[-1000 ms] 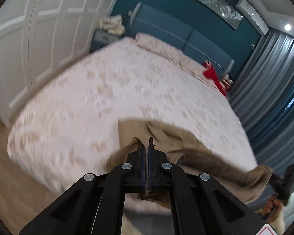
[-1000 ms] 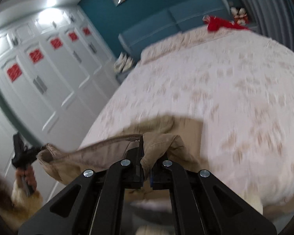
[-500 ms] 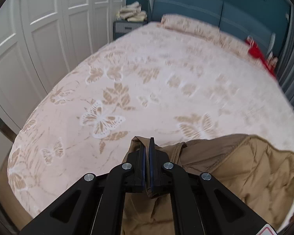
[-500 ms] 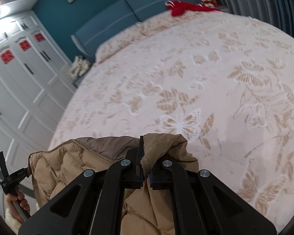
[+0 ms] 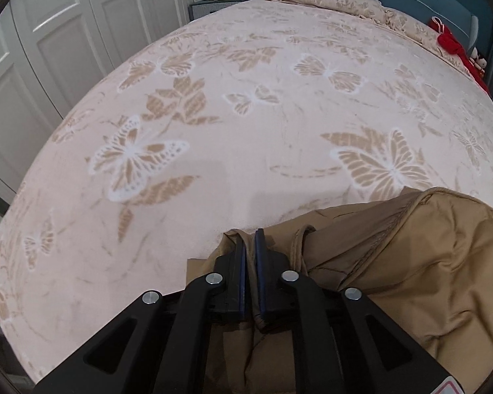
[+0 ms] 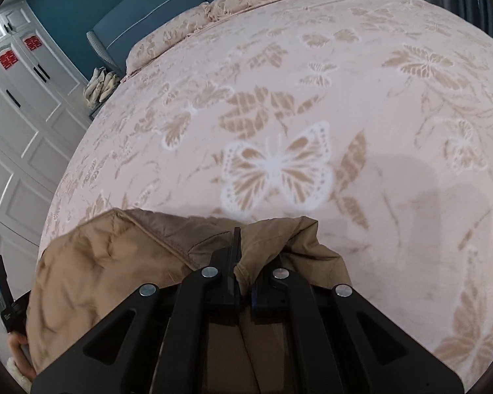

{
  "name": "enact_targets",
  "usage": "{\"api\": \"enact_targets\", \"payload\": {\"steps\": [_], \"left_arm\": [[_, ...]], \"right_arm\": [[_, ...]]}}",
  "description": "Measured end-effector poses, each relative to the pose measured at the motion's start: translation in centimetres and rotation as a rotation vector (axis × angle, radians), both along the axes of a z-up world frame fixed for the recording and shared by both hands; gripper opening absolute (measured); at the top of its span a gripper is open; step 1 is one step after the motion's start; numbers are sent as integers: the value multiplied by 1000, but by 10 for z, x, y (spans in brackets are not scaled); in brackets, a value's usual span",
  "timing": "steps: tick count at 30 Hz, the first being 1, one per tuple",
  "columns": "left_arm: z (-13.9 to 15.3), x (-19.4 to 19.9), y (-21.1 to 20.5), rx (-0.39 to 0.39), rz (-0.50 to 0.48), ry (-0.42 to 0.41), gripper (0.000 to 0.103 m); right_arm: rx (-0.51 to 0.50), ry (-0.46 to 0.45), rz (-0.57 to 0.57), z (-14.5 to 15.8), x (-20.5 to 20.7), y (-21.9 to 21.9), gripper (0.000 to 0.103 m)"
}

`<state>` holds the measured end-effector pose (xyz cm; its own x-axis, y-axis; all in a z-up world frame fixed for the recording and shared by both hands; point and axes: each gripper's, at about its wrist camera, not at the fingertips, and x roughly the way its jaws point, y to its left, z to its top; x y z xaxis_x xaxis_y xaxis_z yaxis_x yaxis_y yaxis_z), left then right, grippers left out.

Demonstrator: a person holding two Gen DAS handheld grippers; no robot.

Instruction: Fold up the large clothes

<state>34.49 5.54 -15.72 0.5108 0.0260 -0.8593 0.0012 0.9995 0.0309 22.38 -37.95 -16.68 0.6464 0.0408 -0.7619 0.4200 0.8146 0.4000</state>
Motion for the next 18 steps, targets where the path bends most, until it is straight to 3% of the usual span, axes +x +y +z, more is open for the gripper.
{"api": "enact_targets", "payload": {"steps": [18], "left_arm": [[-21,-1,-3,-35,39,-99,10]], "right_arm": [[40,-98,-35,-22,-5,-3,2]]}}
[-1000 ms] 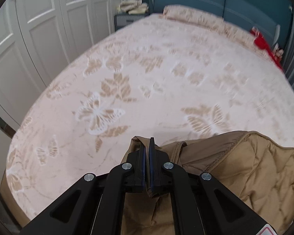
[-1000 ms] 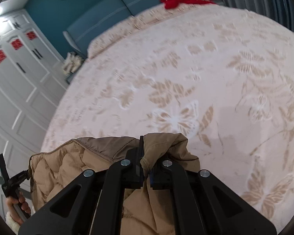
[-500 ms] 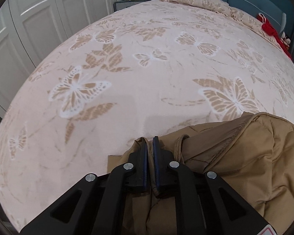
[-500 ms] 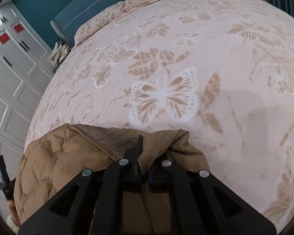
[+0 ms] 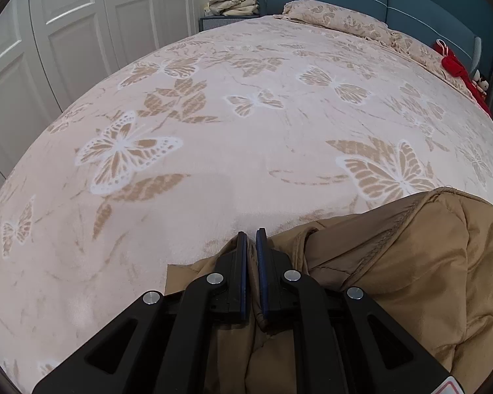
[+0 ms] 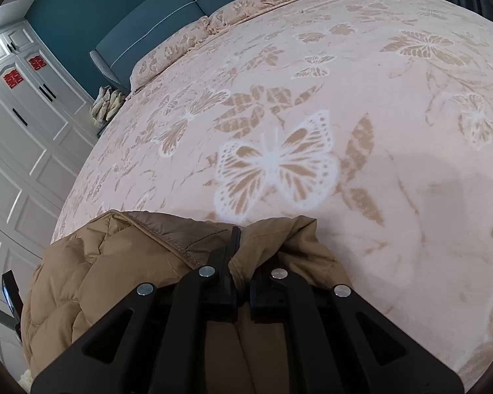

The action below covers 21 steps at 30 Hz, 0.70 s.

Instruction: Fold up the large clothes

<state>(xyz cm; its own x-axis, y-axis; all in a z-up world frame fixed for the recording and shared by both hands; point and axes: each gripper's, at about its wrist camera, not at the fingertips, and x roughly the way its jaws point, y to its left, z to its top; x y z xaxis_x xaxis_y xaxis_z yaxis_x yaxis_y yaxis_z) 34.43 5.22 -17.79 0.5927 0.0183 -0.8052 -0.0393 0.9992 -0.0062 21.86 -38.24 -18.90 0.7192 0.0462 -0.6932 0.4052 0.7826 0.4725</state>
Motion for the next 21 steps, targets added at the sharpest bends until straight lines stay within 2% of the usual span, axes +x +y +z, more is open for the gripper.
{"api": "enact_targets", "payload": {"steps": [3,5,7,8,9,11,13,15,17,18,21], "left_arm": [[4,1,4,-39,-9,16,11],[13,2,15,-86,-20,45,15],[37,-2,34,-106,1,50,37],[52,-8,45,-97,29,23,63],[74,-18,60,-97,62,-44,73],[114,-37,81,-115,44,-177,75],[139,-44,82,-57,35,-203,75],[162,-52,72,-55,17,-228,75],[174,-60,52,-94,-14,-246,75],[177,-62,32,-102,-41,-237,75],[165,-65,-30,-78,-130,-193,69]], "right_arm": [[81,-29,10,-1,-5,-9,5],[193,-26,12,4,-11,-25,10],[246,-30,-13,16,-22,-37,29],[242,-42,-37,30,-34,-44,37],[204,-43,-60,43,-44,-48,48],[102,-63,-65,75,-64,-51,48],[24,-86,-42,106,-77,-43,48],[-34,-120,-5,128,-78,-24,47],[-115,-141,60,147,-71,15,41],[-139,-143,94,151,-65,35,34],[-203,-121,218,150,-37,101,20]]}}
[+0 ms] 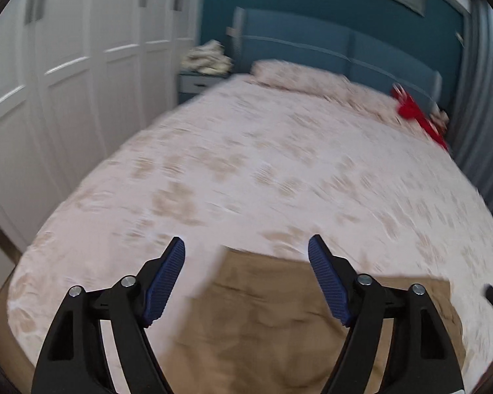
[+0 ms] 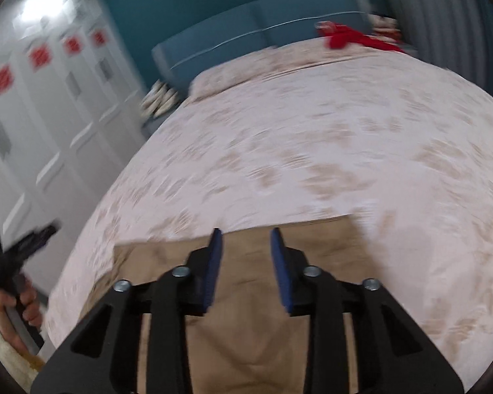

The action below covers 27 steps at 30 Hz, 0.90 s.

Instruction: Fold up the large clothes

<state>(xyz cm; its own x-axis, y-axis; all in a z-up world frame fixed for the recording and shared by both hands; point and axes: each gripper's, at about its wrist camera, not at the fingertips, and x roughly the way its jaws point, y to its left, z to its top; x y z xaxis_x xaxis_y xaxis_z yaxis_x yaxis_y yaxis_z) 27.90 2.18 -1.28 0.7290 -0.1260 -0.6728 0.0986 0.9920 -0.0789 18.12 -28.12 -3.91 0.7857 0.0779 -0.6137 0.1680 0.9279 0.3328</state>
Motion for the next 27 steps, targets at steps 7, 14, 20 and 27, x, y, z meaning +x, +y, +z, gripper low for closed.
{"api": "enact_targets", "payload": {"steps": [7,14,20,27], "left_arm": [[-65,13,-95,160,-50,124,45],[-116,20,-107,209,-4,177,40],[-138,15,-114,255,14,139,40],[-150,17,-117,267,26,117,41]], "right_arm": [[-144,116,78,-42,55,84,9],[-186,193,51,-93,70,84,6],[-205,197,45,-115,73,89,6],[-193,187,38,-130,74,88,4]]}}
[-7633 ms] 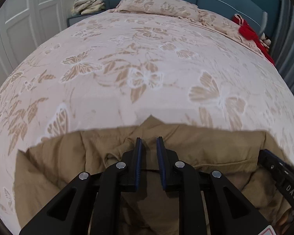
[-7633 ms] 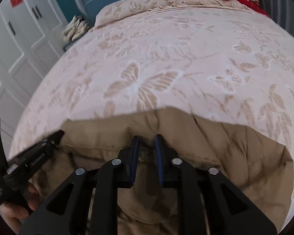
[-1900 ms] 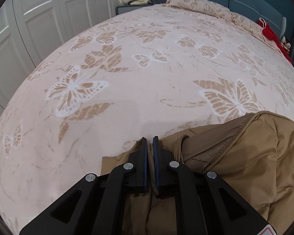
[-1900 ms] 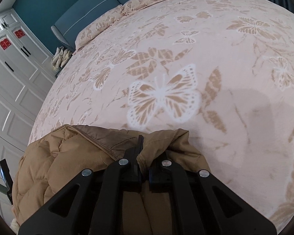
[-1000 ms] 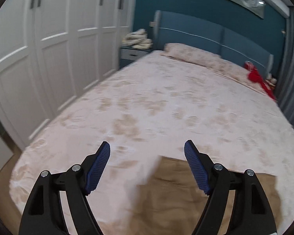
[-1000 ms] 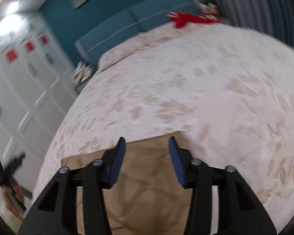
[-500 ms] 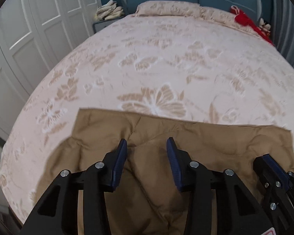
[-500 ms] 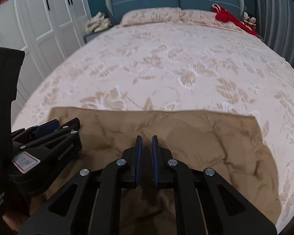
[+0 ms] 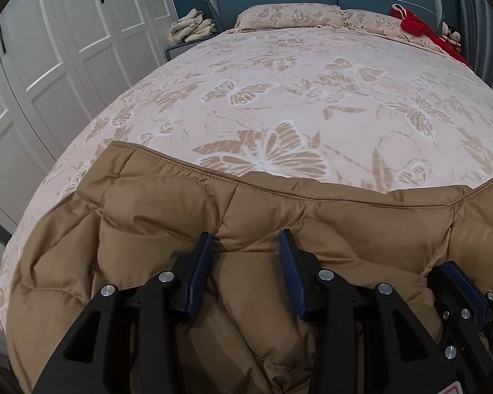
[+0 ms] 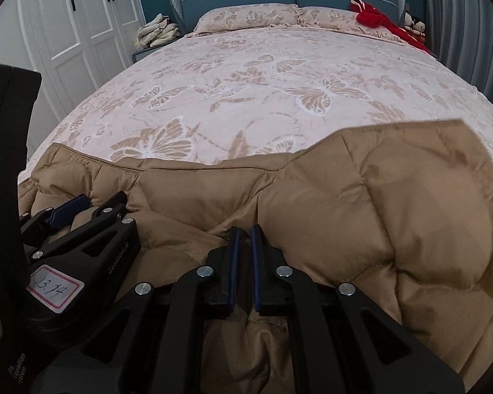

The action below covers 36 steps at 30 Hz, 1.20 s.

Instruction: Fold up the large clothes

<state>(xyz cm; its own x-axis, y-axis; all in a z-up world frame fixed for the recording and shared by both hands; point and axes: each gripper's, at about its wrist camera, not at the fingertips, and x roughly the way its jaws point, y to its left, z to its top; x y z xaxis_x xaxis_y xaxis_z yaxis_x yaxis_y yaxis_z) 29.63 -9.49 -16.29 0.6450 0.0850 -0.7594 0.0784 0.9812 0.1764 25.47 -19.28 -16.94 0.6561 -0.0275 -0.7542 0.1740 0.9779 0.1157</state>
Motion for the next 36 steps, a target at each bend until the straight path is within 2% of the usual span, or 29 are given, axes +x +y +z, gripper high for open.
{"api": "enact_targets", "payload": {"steps": [36], "left_arm": [[-13,1,-1,-7,19,-53,42]], "right_arm": [[17,-39,-16,-16,9,-3,0]]}}
